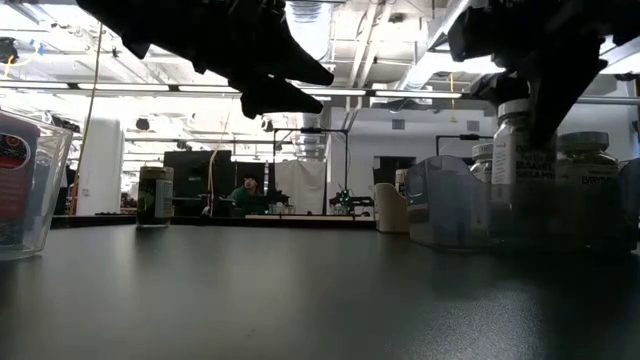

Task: Sort spices by type
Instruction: Put the white spice bottle in the black bin

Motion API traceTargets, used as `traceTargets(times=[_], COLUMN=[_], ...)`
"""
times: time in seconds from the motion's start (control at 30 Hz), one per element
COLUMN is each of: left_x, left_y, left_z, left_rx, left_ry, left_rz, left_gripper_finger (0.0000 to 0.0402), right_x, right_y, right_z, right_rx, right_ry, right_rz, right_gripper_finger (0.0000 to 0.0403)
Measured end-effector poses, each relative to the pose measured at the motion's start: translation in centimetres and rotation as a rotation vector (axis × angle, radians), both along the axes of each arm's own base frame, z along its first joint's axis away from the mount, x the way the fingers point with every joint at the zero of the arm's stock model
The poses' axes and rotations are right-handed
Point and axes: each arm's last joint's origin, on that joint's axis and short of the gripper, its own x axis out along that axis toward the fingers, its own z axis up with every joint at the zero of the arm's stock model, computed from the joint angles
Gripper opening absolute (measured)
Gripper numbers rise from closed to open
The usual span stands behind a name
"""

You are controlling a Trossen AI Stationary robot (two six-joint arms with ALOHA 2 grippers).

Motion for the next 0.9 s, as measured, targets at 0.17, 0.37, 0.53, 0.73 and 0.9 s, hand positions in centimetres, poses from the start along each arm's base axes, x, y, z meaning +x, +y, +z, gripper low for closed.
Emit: traceTargets(times=[0.17,0.37,0.53,0.73,0.9], left_x=[0.00,0.00,0.01,0.01,0.01], left_y=[-0.01,0.00,-0.01,0.00,-0.01], left_z=[0.00,0.02,0.02,0.03,0.04], left_rx=[-0.001,-0.001,-0.001,-0.001,-0.001], left_ry=[0.000,-0.002,-0.003,-0.004,-0.004], left_rz=[0.000,0.000,0.000,0.000,0.000], left_gripper_finger=[0.0283,0.0283,0.0283,0.0283,0.0283], right_x=[-0.24,-0.14,-0.06,0.13,0.14], right_y=[-0.21,-0.18,-0.17,-0.29,-0.29], right_z=[-0.70,-0.80,-0.79,-0.75,-0.75], right_rx=[-0.009,-0.010,-0.011,-0.009,-0.004], right_ry=[0.020,0.008,0.000,-0.016,-0.017], right_rz=[0.015,0.035,0.050,0.054,0.033], right_gripper_finger=[0.0228,0.0228,0.0228,0.0228,0.0228])
